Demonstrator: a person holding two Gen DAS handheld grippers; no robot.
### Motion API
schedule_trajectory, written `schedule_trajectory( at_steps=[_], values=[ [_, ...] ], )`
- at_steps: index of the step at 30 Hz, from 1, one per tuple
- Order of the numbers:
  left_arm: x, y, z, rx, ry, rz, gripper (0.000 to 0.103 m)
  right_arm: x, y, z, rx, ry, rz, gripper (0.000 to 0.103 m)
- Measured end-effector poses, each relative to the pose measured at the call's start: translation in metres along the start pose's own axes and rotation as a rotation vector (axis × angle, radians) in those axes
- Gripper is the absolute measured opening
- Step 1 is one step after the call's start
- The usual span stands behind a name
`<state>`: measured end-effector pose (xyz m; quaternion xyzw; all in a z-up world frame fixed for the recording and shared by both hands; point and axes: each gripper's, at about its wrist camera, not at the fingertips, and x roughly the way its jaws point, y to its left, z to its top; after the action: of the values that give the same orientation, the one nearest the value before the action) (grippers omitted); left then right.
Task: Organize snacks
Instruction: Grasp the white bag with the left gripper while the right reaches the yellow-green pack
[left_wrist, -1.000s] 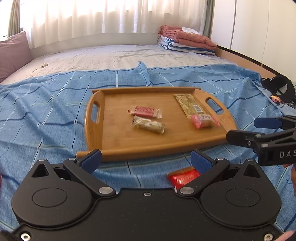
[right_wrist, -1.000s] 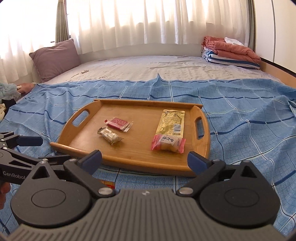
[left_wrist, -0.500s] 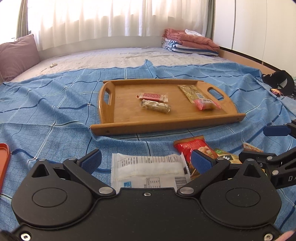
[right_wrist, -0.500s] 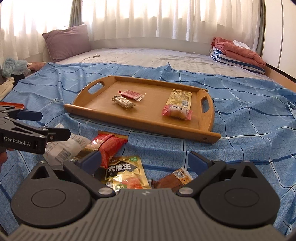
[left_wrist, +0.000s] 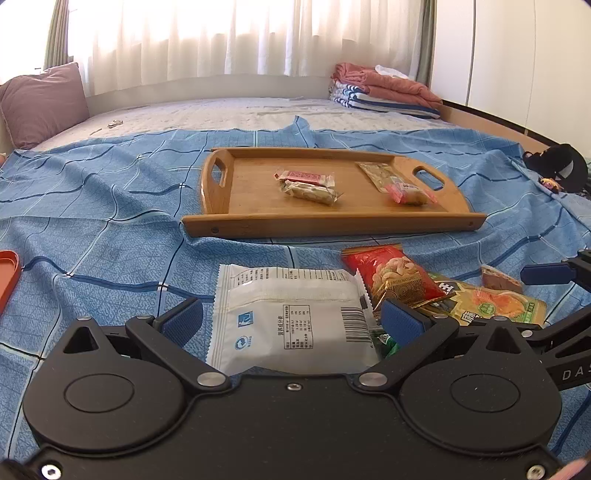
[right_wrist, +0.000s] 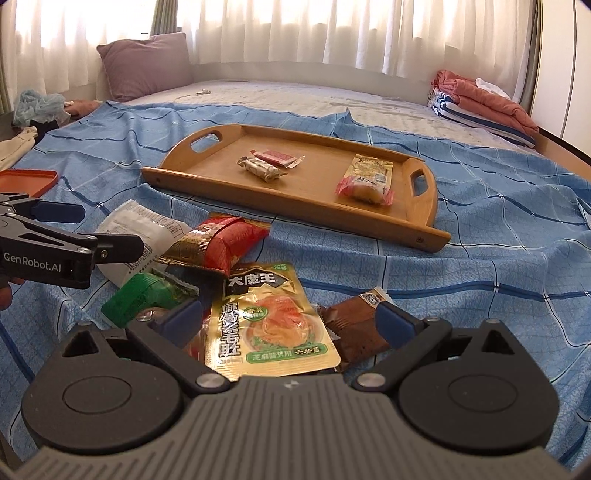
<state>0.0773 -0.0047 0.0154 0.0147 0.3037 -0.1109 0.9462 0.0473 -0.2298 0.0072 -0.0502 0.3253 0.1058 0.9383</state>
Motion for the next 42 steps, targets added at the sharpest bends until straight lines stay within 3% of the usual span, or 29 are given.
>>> schedule_trajectory(
  at_steps=[10, 32, 33, 35, 38, 40, 42],
  values=[
    [0.015, -0.005, -0.005, 0.012, 0.020, 0.016, 0.103, 0.010, -0.003, -0.001, 0.035, -0.001, 0.023, 0.102],
    [0.038, 0.002, -0.005, -0.062, 0.086, 0.006, 0.103, 0.011, -0.003, -0.004, 0.025, -0.010, 0.053, 0.102],
    [0.038, 0.002, -0.005, -0.058, 0.085, 0.009, 0.102, 0.010, -0.003, -0.004, 0.024, -0.010, 0.053, 0.101],
    [0.035, 0.001, -0.006, -0.052, 0.075, 0.021, 0.086, 0.009, -0.003, -0.004, 0.020, -0.008, 0.052, 0.101],
    [0.027, 0.000, -0.007, -0.038, 0.066, 0.002, 0.072, 0.005, -0.003, -0.006, 0.019, -0.011, 0.051, 0.099],
    [0.023, -0.001, -0.007, -0.028, 0.065, -0.003, 0.071, 0.001, -0.002, -0.007, 0.022, -0.016, 0.060, 0.095],
    [0.019, 0.000, -0.007, -0.030, 0.068, -0.004, 0.071, -0.004, -0.002, -0.008, 0.029, -0.023, 0.069, 0.081]
  ],
)
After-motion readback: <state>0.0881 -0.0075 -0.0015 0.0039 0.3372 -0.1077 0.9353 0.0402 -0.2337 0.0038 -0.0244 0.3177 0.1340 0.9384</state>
